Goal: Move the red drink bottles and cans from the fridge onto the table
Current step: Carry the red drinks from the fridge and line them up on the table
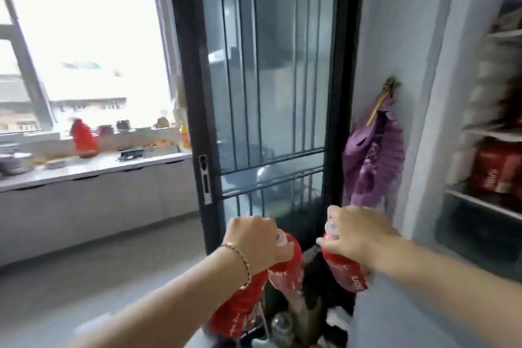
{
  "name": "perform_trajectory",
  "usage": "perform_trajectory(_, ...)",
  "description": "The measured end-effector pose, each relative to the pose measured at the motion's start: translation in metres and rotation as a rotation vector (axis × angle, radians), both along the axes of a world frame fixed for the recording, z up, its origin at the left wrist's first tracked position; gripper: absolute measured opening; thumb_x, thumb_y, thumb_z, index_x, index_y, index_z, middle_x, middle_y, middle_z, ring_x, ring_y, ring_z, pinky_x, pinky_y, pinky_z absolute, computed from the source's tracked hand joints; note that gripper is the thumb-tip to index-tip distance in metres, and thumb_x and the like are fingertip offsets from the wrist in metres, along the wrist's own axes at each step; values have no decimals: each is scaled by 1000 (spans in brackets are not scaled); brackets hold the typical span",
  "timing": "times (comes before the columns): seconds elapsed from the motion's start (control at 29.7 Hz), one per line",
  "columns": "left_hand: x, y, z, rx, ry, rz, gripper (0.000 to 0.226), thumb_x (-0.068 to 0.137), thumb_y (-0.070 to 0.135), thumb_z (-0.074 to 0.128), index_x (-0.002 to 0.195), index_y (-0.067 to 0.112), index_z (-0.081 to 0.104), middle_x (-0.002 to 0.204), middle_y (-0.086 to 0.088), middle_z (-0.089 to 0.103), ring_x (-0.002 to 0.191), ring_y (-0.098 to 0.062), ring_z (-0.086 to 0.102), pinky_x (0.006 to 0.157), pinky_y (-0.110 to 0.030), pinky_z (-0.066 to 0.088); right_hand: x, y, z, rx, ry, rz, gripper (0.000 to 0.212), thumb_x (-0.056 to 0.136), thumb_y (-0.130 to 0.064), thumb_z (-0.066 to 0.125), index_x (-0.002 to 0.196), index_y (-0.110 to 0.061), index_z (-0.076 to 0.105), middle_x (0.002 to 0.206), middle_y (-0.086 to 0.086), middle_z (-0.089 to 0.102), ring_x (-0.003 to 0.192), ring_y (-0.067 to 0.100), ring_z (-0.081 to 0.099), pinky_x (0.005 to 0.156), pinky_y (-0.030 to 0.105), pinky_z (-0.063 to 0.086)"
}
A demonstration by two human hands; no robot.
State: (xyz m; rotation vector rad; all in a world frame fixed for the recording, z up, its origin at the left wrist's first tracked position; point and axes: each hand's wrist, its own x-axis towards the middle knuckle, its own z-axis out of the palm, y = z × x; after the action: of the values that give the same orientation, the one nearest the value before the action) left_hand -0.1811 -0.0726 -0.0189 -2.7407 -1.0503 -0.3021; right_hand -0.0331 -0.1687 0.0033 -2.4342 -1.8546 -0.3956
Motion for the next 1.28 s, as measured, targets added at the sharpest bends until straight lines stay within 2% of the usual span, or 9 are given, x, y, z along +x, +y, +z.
perform_trajectory(0.1, -106, 0, -27, -34, 22, 212, 38, 84, 45, 42, 78, 15, 65, 91, -6, 70, 88, -24, 65, 67, -25, 37, -87, 33, -23, -53, 5, 248, 34, 88, -55, 50, 84, -22, 42, 114, 2, 64, 110, 24, 59, 79, 29, 43)
perform_trajectory(0.2, -222, -12, -48, -50, 56, 435, 45, 84, 47, 43, 88, 11, 68, 95, -8, 71, 90, -25, 66, 66, -25, 37, -193, 55, -46, -55, -42, 482, 44, 85, -57, 52, 106, -17, 52, 112, 4, 66, 106, 25, 62, 77, 30, 46)
perform_trajectory(0.3, -343, -47, -61, -61, 94, 621, 47, 86, 52, 40, 89, 14, 68, 95, -3, 71, 86, -20, 66, 62, -23, 37, -311, 59, -63, -82, -94, 674, 51, 88, -57, 47, 113, -14, 53, 112, 5, 66, 104, 26, 64, 76, 30, 47)
perform_trajectory(0.64, -710, -238, -104, -175, 68, 1241, 49, 85, 56, 42, 93, 14, 66, 99, -5, 69, 97, -25, 63, 73, -27, 39, -713, -34, -101, -217, -34, 1192, 45, 86, -56, 48, 106, -16, 55, 102, 6, 68, 91, 28, 65, 65, 28, 42)
perform_trajectory(0.81, -826, -325, -119, -251, 22, 1510, 50, 83, 59, 42, 91, 16, 65, 99, -4, 69, 97, -25, 64, 75, -28, 41, -856, -90, -113, -269, 36, 1420, 45, 87, -56, 47, 103, -14, 55, 94, 5, 67, 88, 27, 66, 64, 28, 41)
perform_trajectory(0.94, -899, -385, -130, -320, -15, 1692, 47, 84, 59, 41, 91, 18, 62, 101, -2, 68, 100, -24, 63, 74, -28, 38, -960, -126, -129, -348, 59, 1556, 43, 86, -60, 48, 90, -17, 46, 88, 2, 64, 76, 23, 61, 63, 28, 43)
perform_trajectory(1.04, -950, -421, -137, -344, -41, 1785, 43, 86, 61, 41, 87, 21, 57, 99, -1, 68, 96, -23, 64, 71, -28, 35, -1032, -146, -139, -378, 28, 1651, 47, 84, -62, 49, 97, -17, 50, 98, 2, 67, 89, 24, 64, 67, 28, 43)
perform_trajectory(1.18, -1020, -457, -146, -331, -142, 1947, 35, 88, 55, 40, 81, 22, 47, 96, -1, 67, 90, -22, 63, 70, -28, 35, -1129, -169, -147, -446, 12, 1776, 45, 86, -61, 49, 100, -18, 51, 90, -4, 62, 71, 15, 55, 50, 20, 35)
perform_trajectory(1.28, -1070, -480, -146, -337, -203, 2069, 38, 88, 59, 38, 85, 21, 44, 98, -1, 66, 92, -22, 63, 72, -29, 38, -1200, -188, -152, -467, -14, 1850, 47, 87, -59, 50, 110, -18, 53, 96, -3, 66, 71, 13, 54, 47, 18, 33)
